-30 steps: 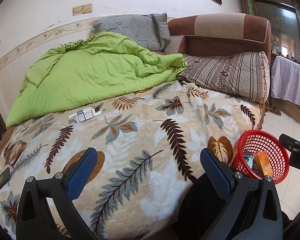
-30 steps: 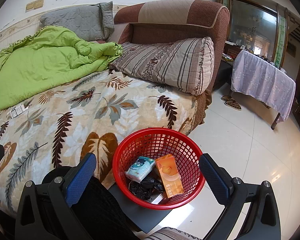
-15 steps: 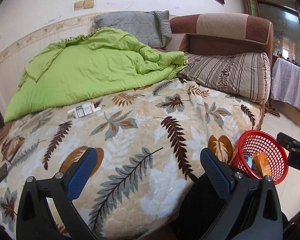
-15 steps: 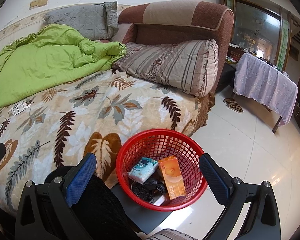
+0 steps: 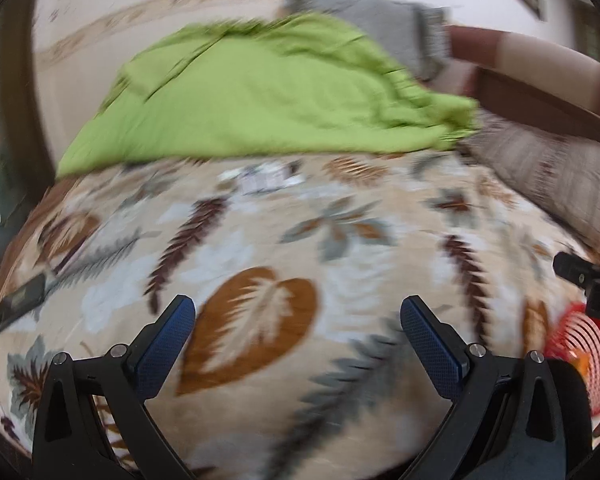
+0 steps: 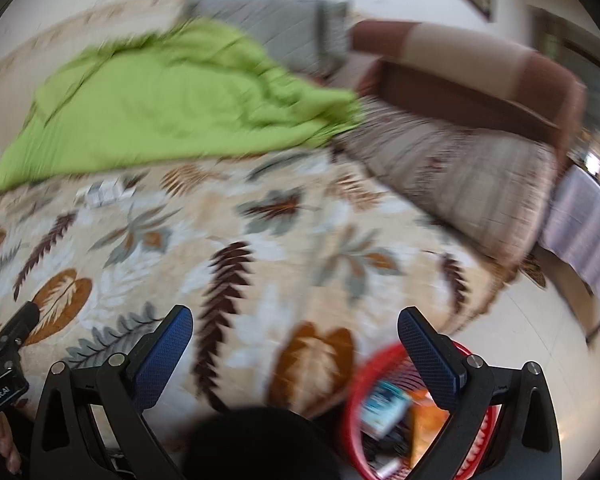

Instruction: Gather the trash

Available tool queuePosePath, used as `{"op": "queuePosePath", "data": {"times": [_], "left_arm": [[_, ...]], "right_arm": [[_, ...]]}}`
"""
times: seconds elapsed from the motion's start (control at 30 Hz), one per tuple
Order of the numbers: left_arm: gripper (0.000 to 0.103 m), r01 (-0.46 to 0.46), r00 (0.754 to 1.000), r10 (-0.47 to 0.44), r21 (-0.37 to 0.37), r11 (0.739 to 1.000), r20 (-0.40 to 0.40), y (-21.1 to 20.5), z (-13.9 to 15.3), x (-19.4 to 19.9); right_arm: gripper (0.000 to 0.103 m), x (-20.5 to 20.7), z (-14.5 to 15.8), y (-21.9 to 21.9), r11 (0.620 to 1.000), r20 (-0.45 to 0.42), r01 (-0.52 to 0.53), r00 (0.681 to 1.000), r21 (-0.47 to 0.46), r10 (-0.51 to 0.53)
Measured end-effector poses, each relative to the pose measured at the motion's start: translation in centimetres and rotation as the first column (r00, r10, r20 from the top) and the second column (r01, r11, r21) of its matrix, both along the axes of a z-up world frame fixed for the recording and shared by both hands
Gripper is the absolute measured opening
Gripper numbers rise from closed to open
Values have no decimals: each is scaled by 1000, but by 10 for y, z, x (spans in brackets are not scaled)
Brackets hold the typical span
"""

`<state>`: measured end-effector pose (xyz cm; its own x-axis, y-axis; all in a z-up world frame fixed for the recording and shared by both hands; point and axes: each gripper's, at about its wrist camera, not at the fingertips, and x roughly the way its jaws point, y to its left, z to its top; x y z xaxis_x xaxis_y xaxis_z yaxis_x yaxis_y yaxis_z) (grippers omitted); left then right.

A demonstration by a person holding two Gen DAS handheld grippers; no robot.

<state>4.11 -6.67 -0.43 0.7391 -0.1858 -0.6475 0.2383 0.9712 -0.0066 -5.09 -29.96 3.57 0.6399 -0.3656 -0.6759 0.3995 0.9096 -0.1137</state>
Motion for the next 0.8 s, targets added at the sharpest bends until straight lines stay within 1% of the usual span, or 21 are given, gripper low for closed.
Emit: {"op": "queuePosePath", "data": {"times": [0.03, 0.07, 0.17, 0.2, 0.23, 0.3, 0.33, 0.37, 0.4, 0.47, 0.5, 0.53, 0.57, 0.6, 0.67, 0.73, 0.77, 0.8], "left_arm": [[102, -32, 999, 32, 5, 999, -30, 7, -5, 12], [102, -74, 995, 74, 11, 997, -67, 15, -12, 25], [102, -192, 968, 194, 27, 981, -158, 35, -37, 62], [102, -201, 963, 203, 27, 979, -178, 40, -43, 73], [102, -212, 955, 215, 36, 977, -204, 44, -51, 87], [102, -231, 936, 233, 40, 972, -265, 53, -68, 112], [102, -243, 922, 244, 40, 969, -302, 58, -77, 124], [102, -256, 912, 256, 41, 966, -321, 61, -82, 132], [102, -273, 911, 272, 42, 961, -310, 64, -83, 137], [102, -282, 918, 284, 48, 958, -277, 63, -82, 142], [103, -280, 916, 284, 55, 958, -285, 62, -84, 147], [103, -281, 912, 287, 65, 958, -292, 62, -87, 150], [103, -275, 914, 288, 86, 958, -287, 58, -88, 151], [103, -270, 917, 285, 93, 958, -280, 59, -89, 153], [103, -267, 921, 277, 72, 961, -274, 62, -90, 151], [103, -263, 924, 268, 57, 963, -273, 65, -89, 152], [103, -262, 924, 269, 63, 963, -270, 64, -89, 152], [103, -261, 926, 271, 72, 962, -264, 65, -90, 164]], "right_arm": [[103, 23, -8, 3, 998, -28, -38, 999, 40, 39], [103, 42, -16, 7, 997, -44, -55, 997, 62, 57], [103, 92, -46, 17, 989, -82, -80, 993, 122, 90], [103, 104, -54, 19, 989, -87, -78, 992, 124, 89], [103, 124, -67, 23, 989, -101, -72, 991, 132, 86], [103, 153, -85, 28, 986, -129, -73, 987, 153, 93], [103, 168, -94, 30, 985, -146, -74, 984, 158, 97], [103, 186, -106, 34, 981, -169, -73, 980, 180, 104], [103, 196, -113, 36, 980, -182, -74, 977, 185, 108], [103, 211, -124, 42, 987, -167, -75, 981, 142, 98], [103, 215, -128, 44, 989, -158, -81, 982, 124, 100], [103, 221, -137, 47, 990, -191, -92, 975, 105, 111], [103, 223, -140, 46, 990, -199, -84, 974, 117, 106], [103, 222, -137, 44, 989, -186, -74, 978, 129, 97], [103, 218, -140, 41, 986, -159, -53, 984, 155, 78], [103, 216, -139, 43, 988, -146, -61, 986, 145, 82], [103, 215, -141, 43, 988, -146, -60, 986, 141, 81], [103, 216, -141, 43, 988, -142, -61, 986, 142, 81]]}}
